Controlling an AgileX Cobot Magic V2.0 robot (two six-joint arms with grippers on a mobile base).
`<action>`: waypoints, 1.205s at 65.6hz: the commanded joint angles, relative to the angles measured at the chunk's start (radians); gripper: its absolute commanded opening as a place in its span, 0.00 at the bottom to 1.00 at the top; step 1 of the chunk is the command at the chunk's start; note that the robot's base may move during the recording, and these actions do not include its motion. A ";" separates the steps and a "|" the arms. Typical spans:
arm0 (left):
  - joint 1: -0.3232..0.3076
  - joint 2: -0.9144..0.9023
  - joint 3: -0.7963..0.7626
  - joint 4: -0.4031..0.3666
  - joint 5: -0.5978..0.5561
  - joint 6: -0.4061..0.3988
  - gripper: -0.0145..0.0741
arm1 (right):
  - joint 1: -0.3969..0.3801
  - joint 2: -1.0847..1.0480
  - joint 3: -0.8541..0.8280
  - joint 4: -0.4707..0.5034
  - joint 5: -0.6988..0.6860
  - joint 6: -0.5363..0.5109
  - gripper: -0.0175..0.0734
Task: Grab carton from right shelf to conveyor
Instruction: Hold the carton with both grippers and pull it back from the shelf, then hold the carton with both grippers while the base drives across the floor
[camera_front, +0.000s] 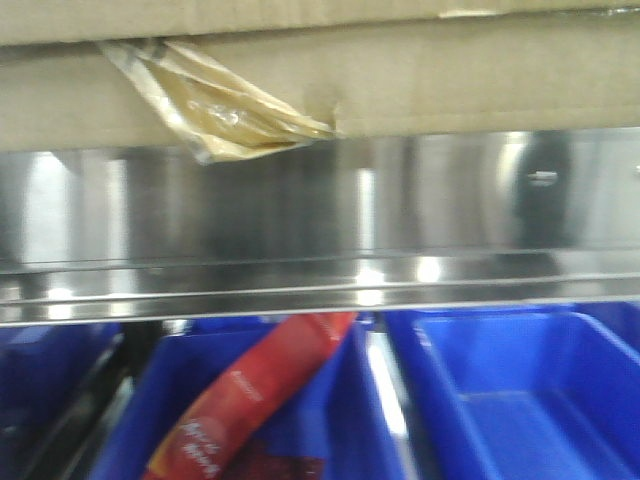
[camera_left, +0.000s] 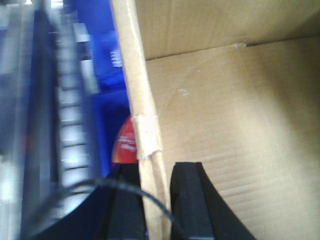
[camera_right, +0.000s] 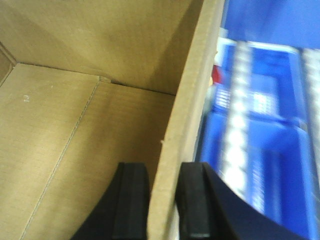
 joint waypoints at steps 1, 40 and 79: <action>-0.008 -0.012 -0.006 -0.035 -0.027 0.005 0.15 | 0.003 -0.014 -0.003 -0.003 -0.072 -0.017 0.12; -0.008 -0.010 -0.006 -0.035 -0.025 0.005 0.15 | 0.003 -0.014 -0.003 -0.001 -0.074 -0.017 0.12; -0.008 -0.010 -0.006 -0.035 -0.025 0.005 0.15 | 0.003 -0.014 -0.003 -0.001 -0.074 -0.017 0.12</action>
